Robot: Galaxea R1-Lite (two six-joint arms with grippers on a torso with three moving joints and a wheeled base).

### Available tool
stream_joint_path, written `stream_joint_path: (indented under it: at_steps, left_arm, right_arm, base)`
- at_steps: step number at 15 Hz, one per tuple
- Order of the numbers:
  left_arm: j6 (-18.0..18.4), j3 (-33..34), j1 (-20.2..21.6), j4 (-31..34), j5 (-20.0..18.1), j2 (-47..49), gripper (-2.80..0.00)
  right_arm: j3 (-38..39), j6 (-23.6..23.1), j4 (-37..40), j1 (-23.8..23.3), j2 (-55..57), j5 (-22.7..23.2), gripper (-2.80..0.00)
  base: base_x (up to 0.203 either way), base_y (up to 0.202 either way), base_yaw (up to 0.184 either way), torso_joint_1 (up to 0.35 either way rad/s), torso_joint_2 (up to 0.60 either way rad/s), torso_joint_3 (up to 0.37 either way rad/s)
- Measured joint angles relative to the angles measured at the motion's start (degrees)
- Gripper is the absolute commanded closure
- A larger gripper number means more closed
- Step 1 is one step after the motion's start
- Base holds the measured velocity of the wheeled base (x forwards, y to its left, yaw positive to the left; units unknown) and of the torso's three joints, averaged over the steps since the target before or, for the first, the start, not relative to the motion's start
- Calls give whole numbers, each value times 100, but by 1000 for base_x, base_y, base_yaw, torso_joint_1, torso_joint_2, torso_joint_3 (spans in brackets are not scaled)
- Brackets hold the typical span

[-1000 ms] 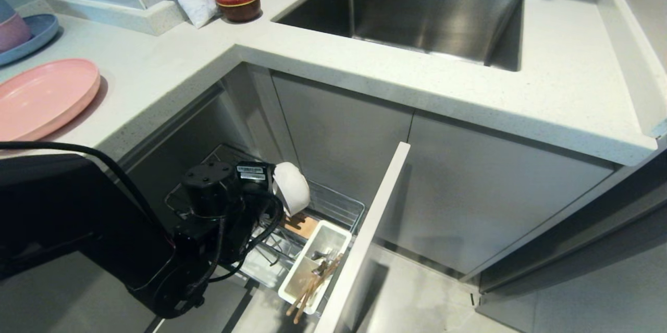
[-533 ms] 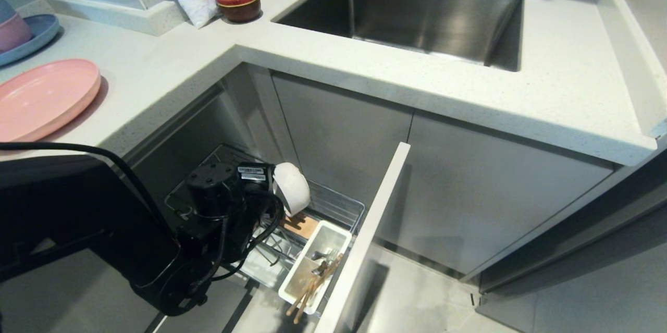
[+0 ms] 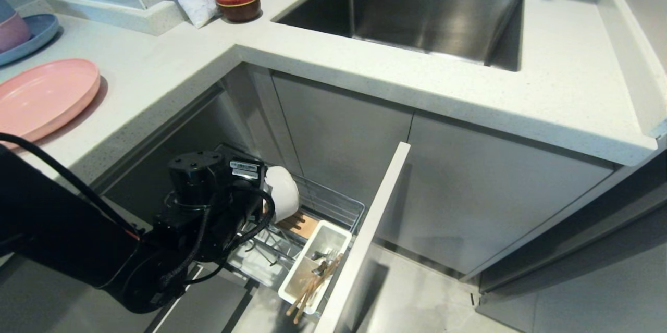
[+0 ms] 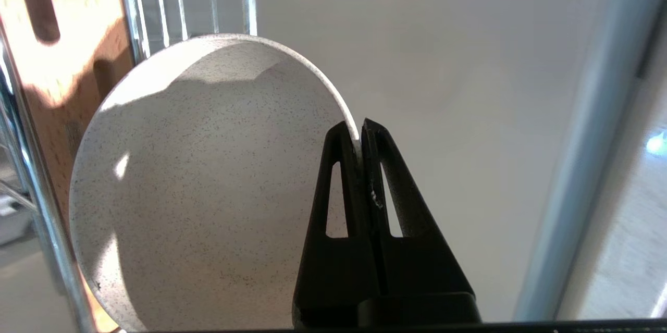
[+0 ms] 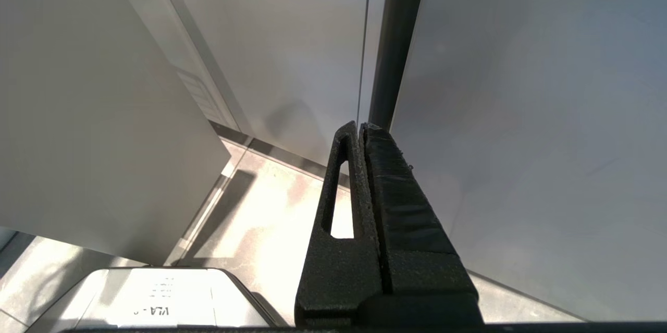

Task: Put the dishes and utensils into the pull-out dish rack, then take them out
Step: Pick up the bowl and place it in the cupboard

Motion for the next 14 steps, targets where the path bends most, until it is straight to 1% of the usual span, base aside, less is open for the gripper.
stream_joint_path:
  at_steps: [2,4,5,8,10,11,13,14]
  left_arm:
    - [80,9,-2,422,11,-293,0]
    - [66,13,-23,909,-6,-560,0]
    - [71,15,-64,1054,-11,-653,0]
    - [88,11,-183,1150,2,-825,0]
    - [49,11,-190,1020,73,-917,0]
    - [45,11,-194,807,202,-938,0]
    - [60,92,-248,179,488,-936,0]
    - [60,137,-268,-87,531,-900,0]
  right_arm:
    - [0,0,0,0,0,0,0]
    - [0,-2,0,0,0,0,0]
    - [0,-2,0,0,0,0,0]
    - [0,-2,0,0,0,0,0]
    - [0,0,0,0,0,0,0]
    - [0,0,0,0,0,0,0]
    - [0,0,0,0,0,-2,0]
    - [0,-2,0,0,0,-1,0]
  base:
    - [0,0,0,0,0,0]
    - [0,0,0,0,0,0]
    - [0,0,0,0,0,0]
    - [0,0,0,0,0,0]
    - [0,0,0,0,0,0]
    - [0,0,0,0,0,0]
    - [0,0,0,0,0,0]
    - [0,0,0,0,0,0]
